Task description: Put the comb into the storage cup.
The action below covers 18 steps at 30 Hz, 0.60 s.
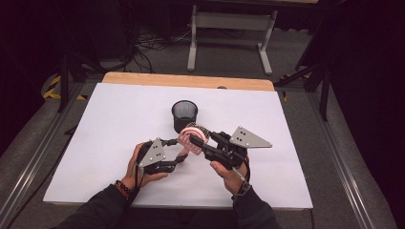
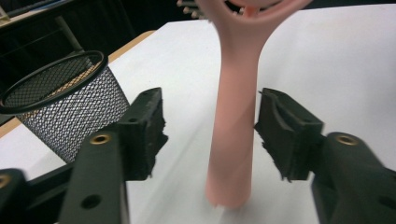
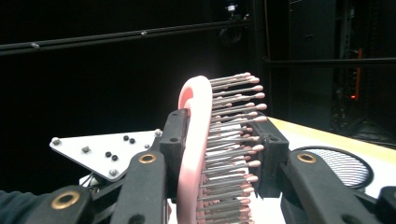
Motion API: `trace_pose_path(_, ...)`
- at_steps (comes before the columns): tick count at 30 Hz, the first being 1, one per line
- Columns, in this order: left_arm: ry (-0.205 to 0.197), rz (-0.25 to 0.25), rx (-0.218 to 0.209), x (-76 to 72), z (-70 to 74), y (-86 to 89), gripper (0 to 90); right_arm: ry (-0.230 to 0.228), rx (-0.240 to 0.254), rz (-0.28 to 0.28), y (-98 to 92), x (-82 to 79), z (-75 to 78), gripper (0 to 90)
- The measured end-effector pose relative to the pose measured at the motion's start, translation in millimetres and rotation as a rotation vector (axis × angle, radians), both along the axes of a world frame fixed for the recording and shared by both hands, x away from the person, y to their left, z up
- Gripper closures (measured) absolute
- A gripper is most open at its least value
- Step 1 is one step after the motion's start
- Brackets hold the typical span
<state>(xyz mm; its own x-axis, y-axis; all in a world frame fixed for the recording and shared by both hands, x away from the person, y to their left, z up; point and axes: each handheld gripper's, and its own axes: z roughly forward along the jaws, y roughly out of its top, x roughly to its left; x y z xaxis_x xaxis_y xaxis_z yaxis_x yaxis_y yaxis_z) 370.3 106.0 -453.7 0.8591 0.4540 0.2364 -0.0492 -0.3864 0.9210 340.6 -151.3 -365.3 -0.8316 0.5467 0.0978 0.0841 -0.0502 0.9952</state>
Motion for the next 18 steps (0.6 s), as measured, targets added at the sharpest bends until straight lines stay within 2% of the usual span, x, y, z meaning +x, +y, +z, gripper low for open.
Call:
trace_pose_path(8, 0.036, 0.011, -0.028, 3.8, -1.0, 2.5, 23.0, -0.016, 0.004, -0.038, -9.9, 0.8, 3.9, 62.9)
trace_pose_path(15, 0.044, 0.004, -0.017, 6.3, 0.7, 7.3, 11.5, -0.029, 0.0, -0.073, -16.3, 1.0, 6.3, 62.9)
trace_pose_path(18, 0.036, 0.002, -0.008, 7.3, 1.6, 11.3, 9.5, -0.029, 0.002, -0.082, -18.7, 1.4, 6.8, 62.9)
